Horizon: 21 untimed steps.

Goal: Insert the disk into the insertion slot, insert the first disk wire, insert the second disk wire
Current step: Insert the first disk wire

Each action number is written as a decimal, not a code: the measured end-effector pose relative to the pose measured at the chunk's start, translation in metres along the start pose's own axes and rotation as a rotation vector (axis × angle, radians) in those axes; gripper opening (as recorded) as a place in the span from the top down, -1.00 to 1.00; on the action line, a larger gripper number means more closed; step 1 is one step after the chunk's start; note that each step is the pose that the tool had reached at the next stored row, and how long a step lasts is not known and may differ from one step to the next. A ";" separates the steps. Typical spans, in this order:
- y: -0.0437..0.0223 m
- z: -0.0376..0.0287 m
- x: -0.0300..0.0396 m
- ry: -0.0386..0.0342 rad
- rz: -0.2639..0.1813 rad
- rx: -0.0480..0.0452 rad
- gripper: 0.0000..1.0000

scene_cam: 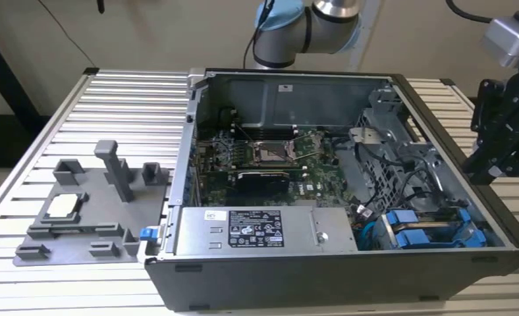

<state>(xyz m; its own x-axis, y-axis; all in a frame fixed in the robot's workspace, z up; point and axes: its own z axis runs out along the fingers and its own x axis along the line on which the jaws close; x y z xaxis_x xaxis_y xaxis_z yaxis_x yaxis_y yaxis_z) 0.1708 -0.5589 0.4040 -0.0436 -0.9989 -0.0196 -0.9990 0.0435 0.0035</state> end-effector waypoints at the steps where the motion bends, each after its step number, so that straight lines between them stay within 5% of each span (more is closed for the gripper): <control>1: 0.0002 0.0000 -0.0038 0.0009 0.000 0.0001 0.47; 8: 0.0015 0.0006 -0.0355 0.0117 0.000 0.0005 0.47; 11: 0.0024 0.0008 -0.0442 0.0248 0.000 0.0011 0.47; 14: 0.0103 0.0009 -0.0451 0.0319 0.000 0.0024 0.47; 21: 0.0346 0.0010 -0.0441 0.0342 0.000 0.0069 0.47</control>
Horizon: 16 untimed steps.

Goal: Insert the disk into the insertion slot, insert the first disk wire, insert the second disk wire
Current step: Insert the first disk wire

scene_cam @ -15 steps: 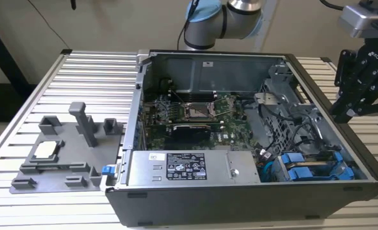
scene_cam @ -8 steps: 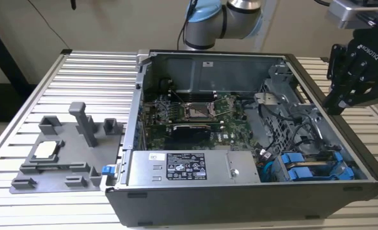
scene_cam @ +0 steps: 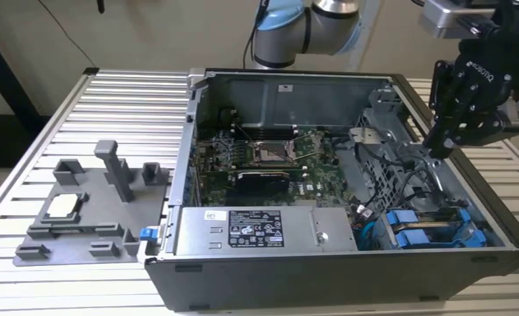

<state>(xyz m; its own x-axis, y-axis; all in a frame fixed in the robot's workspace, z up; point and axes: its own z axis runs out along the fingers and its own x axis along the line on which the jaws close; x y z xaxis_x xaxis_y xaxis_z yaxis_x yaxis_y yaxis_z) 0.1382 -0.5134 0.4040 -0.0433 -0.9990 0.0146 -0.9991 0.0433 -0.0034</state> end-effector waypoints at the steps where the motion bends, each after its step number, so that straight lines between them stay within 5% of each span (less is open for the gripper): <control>1: 0.0031 0.0000 0.0001 0.0009 0.000 0.0003 0.47; 5: 0.0105 0.0002 0.0000 0.0161 -0.008 0.0011 0.47; 9: 0.0158 0.0014 -0.0020 0.0465 -0.021 0.0027 0.47; 16: 0.0239 0.0097 -0.0046 0.0529 -0.051 0.0042 0.47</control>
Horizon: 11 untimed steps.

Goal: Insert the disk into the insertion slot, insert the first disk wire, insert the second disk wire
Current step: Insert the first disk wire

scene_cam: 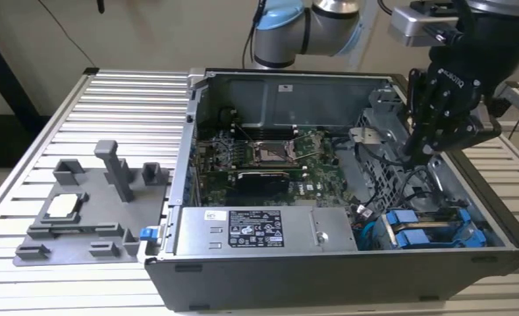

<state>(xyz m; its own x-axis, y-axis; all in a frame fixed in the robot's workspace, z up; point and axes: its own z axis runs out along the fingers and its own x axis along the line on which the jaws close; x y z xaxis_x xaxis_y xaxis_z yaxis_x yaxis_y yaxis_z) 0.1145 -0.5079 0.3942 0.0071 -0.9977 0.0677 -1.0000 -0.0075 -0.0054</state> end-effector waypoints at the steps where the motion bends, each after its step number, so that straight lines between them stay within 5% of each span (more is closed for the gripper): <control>1: 0.0010 0.0008 -0.0002 0.0014 -0.006 0.0004 0.47; 5: 0.0037 0.0035 -0.0006 0.0096 -0.032 0.0024 0.47; 11: 0.0099 0.0061 -0.0012 0.0319 -0.046 0.0133 0.47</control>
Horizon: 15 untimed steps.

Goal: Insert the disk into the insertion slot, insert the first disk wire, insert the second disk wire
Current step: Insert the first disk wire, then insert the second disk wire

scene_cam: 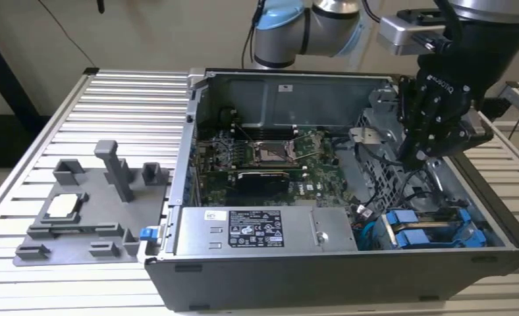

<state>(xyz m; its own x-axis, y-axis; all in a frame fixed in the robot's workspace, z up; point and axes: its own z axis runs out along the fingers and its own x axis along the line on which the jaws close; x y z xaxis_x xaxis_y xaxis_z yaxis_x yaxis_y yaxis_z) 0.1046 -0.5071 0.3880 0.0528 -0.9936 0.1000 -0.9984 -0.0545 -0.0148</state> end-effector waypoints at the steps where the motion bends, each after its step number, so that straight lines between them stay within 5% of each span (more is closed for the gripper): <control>1: 0.0013 0.0004 -0.0003 0.0040 -0.001 0.0039 0.47; 6: 0.0091 0.0022 -0.0016 0.0260 -0.001 0.0298 0.47; 11: 0.0195 0.0038 -0.0040 0.0335 0.006 0.0973 0.47; 15: 0.0260 0.0048 -0.0045 0.0341 0.008 0.1100 0.47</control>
<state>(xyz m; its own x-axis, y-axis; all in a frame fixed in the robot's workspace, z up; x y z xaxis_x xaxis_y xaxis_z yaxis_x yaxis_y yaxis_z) 0.0785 -0.5045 0.3824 0.0426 -0.9902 0.1332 -0.9904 -0.0594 -0.1246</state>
